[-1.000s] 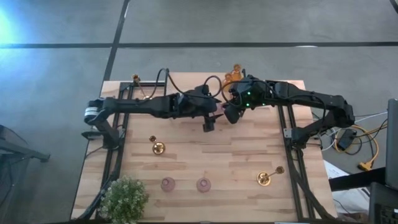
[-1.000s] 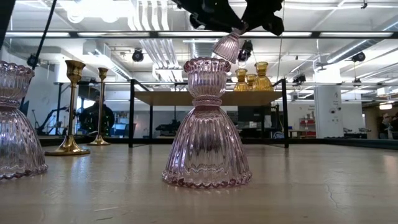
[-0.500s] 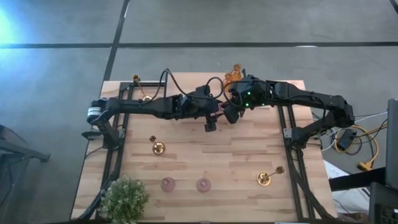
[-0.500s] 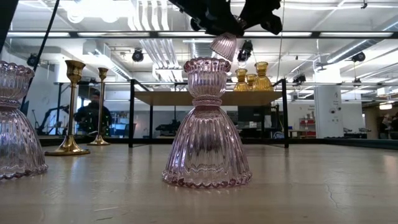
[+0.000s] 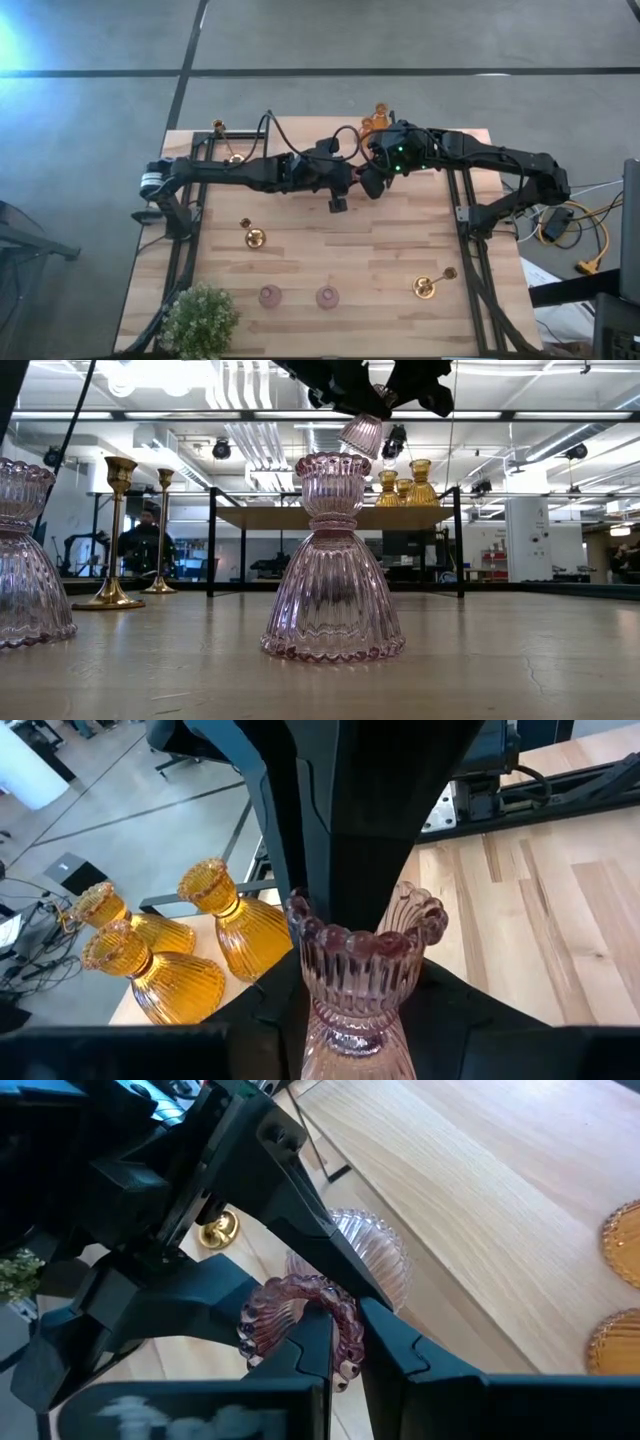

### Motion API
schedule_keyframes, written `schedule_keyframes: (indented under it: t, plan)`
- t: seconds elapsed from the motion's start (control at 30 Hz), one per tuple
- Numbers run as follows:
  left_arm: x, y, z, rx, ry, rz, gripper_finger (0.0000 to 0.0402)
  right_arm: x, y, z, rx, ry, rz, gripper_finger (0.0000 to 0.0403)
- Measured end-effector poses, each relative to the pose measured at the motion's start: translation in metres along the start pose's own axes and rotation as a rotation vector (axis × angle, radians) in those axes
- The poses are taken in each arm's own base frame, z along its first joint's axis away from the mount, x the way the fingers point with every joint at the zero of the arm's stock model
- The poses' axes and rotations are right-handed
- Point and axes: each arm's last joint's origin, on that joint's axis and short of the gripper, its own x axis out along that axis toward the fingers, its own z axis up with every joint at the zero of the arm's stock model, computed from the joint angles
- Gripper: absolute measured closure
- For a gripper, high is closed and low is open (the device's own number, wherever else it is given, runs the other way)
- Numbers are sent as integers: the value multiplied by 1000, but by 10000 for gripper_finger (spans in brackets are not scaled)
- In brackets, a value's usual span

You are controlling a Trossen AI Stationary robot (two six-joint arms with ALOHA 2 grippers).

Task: Pick & Place candle stick holders
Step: Put the top purple glass candle holder on the shelf

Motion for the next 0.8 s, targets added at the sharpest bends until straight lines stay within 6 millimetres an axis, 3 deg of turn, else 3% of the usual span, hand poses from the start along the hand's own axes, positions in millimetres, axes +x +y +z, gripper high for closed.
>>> schedule_keyframes:
  t: [0.13, 0.5, 0.8]
  plan:
    - [-1, 0, 0, -8, -1, 0, 274, 0, 0, 0, -1, 2, 4, 381]
    - [-8, 4, 5, -31, -17, 27, 275, -9, 3, 0, -28, 13, 100, 315]
    - [-22, 15, 6, -28, 37, 163, 275, -64, 0, -12, -22, 12, 208, 309]
